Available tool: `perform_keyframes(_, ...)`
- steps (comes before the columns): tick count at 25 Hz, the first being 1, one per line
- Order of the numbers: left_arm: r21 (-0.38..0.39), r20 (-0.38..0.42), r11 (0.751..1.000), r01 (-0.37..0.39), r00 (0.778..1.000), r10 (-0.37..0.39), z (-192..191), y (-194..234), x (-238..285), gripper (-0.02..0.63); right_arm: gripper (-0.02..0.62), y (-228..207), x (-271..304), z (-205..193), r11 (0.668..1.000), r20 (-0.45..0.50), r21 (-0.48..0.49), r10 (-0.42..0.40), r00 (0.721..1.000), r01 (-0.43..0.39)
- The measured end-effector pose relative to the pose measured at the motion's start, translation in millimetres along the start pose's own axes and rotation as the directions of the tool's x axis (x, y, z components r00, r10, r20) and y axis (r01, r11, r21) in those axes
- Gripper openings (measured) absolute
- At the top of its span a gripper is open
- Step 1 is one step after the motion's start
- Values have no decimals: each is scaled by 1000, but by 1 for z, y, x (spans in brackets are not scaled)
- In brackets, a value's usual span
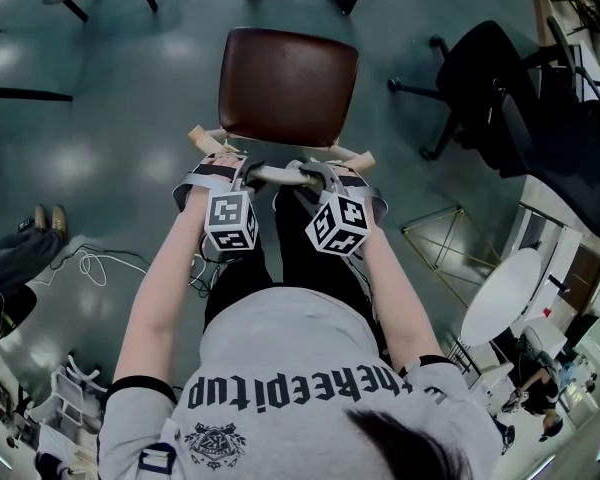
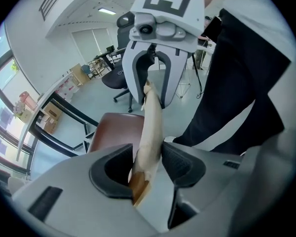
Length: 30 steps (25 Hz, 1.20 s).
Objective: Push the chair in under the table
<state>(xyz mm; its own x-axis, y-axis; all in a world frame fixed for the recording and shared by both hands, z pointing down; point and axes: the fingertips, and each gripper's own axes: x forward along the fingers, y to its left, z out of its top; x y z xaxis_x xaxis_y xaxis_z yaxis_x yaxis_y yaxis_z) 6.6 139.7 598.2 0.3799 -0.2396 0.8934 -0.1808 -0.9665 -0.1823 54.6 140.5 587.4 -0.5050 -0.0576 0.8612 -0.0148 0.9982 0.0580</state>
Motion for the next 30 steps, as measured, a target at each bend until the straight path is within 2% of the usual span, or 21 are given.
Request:
perform_keyframes(8, 21, 10, 1000, -4, 1000, 4, -1, 6, 4, 187, 158, -6, 3, -1, 1000, 20, -19, -16, 1000, 17)
perform_keyframes(17, 4, 4, 1000, -31, 1000, 31, 2, 40, 12, 190, 158, -41, 4, -1, 998, 44, -46, -42, 998, 44)
perform_keyframes(30, -7, 8, 1000, -21, 1000, 21, 7, 70, 20, 190, 158, -73, 3, -3, 996, 70, -82, -33, 997, 39)
